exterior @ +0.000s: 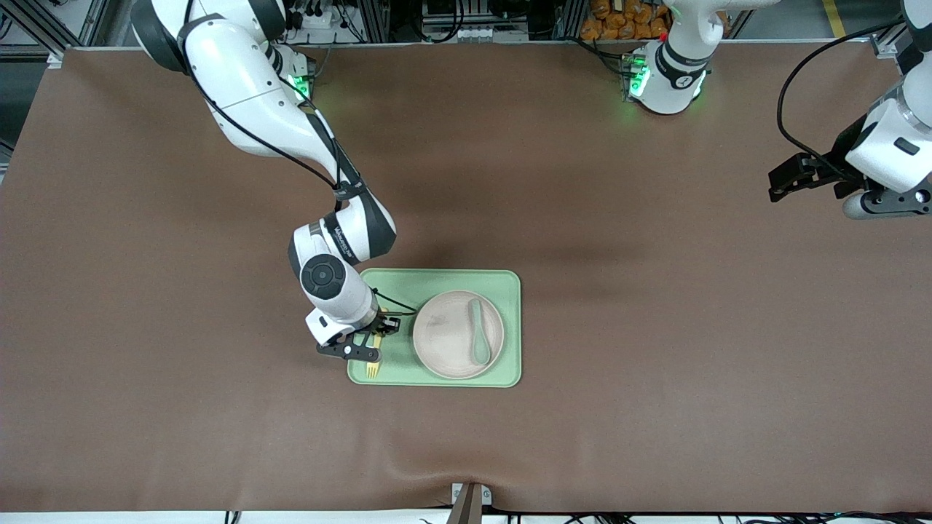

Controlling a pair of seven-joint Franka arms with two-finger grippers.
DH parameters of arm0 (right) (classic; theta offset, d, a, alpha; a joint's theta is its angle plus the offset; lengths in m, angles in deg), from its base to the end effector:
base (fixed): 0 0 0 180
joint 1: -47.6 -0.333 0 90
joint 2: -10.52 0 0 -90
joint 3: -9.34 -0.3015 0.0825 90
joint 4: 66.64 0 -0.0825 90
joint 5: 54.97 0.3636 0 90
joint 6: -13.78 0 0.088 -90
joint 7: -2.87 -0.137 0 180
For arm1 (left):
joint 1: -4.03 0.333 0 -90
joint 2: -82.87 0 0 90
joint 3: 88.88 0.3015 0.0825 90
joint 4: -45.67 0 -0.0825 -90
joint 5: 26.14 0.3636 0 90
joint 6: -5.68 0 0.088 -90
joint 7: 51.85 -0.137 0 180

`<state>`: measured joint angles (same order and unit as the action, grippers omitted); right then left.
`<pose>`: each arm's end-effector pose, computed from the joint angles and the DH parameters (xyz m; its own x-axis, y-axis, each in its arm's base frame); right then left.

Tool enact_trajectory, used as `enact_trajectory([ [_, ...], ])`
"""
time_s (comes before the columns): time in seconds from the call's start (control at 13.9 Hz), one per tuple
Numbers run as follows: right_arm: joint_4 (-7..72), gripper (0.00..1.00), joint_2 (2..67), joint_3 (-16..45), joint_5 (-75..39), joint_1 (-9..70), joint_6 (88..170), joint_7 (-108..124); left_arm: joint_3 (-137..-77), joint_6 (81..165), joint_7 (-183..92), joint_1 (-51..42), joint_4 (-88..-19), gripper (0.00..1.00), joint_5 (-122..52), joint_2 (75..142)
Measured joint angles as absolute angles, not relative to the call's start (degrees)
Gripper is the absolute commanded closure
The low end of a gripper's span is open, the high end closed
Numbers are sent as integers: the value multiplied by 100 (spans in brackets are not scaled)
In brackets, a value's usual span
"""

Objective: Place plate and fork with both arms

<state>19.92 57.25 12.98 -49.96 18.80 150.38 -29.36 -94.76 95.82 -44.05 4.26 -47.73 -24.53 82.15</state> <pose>0.6239 0.3024 0.1595 0.9856 -0.1639 0.0411 -0.1620 -0.9857 -0.0466 0.5254 -0.0484 0.5602 0.9985 0.0375 -0.0400 0.0361 -0.9987 -0.0351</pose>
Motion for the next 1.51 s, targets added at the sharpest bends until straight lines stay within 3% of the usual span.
enact_trajectory([
  [0.07, 1997, 0, 5705, 1298, -4996, 1879, 15025, -2942, -9476, 9582, -4405, 426, -4776, 0, -2453, 8215],
  [0.29, 1906, 0, 5568, 1298, -5004, 1880, 14673, -2892, -9476, 9582, -4405, 426, -4782, 0, -2453, 8215],
  [0.58, 857, 0, 5326, 1312, -5004, 1897, 12961, -2887, -9477, 9582, -4405, 426, -4783, 0, -2453, 8204],
  [0.79, 258, 0, 5096, 1366, -5010, 2149, 12473, -2886, -9477, 9582, -4402, 426, -4784, 0, -2453, 8172],
  [1.08, 147, 0, 4578, 1401, -5044, 2930, 12280, -1887, -9532, 9582, -4394, 424, -4786, 0, -2453, 8154],
  [1.51, 128, 0, 3787, 1406, -5038, 4279, 11045, 503, -9546, 9582, -4392, 427, -4793, 0, -2454, 8148],
])
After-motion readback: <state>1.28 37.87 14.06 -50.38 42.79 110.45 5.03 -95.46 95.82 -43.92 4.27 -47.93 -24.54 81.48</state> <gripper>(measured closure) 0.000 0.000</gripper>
